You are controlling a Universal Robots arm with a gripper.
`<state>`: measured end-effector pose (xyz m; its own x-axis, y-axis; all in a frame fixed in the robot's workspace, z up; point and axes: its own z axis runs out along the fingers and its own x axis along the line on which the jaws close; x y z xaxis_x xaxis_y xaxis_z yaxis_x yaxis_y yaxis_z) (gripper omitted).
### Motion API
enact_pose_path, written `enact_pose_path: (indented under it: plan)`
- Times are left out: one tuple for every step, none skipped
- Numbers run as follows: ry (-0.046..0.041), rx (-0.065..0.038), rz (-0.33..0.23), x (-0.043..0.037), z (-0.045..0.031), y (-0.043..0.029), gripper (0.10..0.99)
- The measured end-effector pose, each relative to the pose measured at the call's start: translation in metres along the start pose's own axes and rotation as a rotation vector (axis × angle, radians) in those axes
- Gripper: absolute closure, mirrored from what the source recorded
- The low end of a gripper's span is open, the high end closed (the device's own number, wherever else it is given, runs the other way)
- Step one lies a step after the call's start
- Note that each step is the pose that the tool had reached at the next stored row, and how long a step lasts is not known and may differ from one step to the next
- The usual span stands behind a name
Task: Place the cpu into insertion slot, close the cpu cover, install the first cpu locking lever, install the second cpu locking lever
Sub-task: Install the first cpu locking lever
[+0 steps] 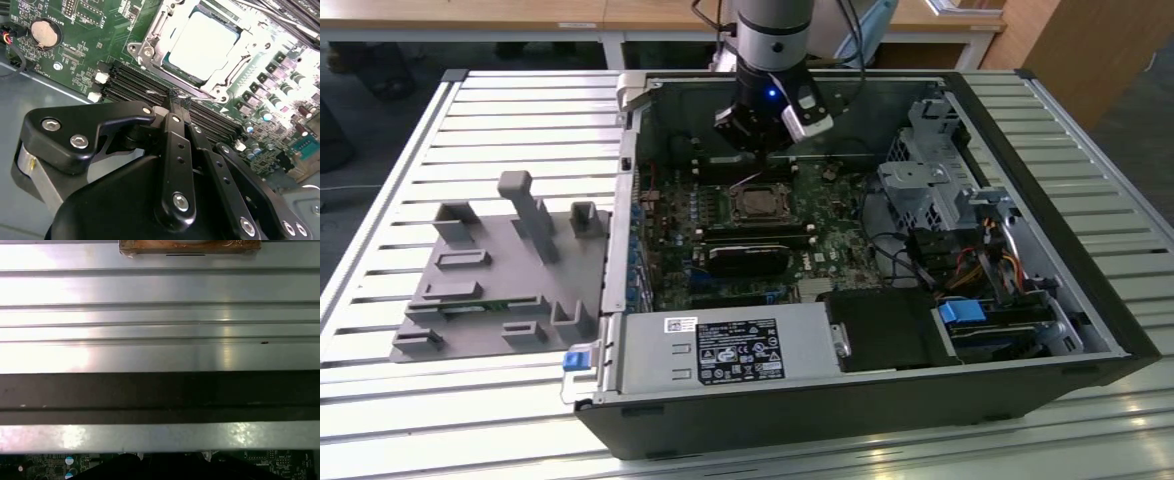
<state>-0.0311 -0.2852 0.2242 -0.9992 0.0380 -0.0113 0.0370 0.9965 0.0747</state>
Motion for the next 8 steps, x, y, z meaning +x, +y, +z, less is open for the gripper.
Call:
enact_pose_path:
  plan:
    - [0.0,0.0,0.0,-0.0009,0.0007,0.0001,0.98]
    - [0.0001,0.0,0.0,-0.0018,0.0014,0.0003,0.98]
    - [0.0001,0.0,0.0,-0.0027,0.002,0.0004,0.98]
    - [0.0001,0.0,0.0,-0.0035,0.0026,0.0004,0.98]
    - [0.0001,0.0,-0.001,-0.004,0.0033,0.0004,0.98]
    - [0.0001,0.0,-0.001,-0.0047,0.0041,0.0004,0.98]
    - [0.0001,0.0,-0.001,-0.0055,0.0055,0.0004,0.98]
    - [0.0001,0.0,-0.001,-0.0058,0.0064,0.0003,0.98]
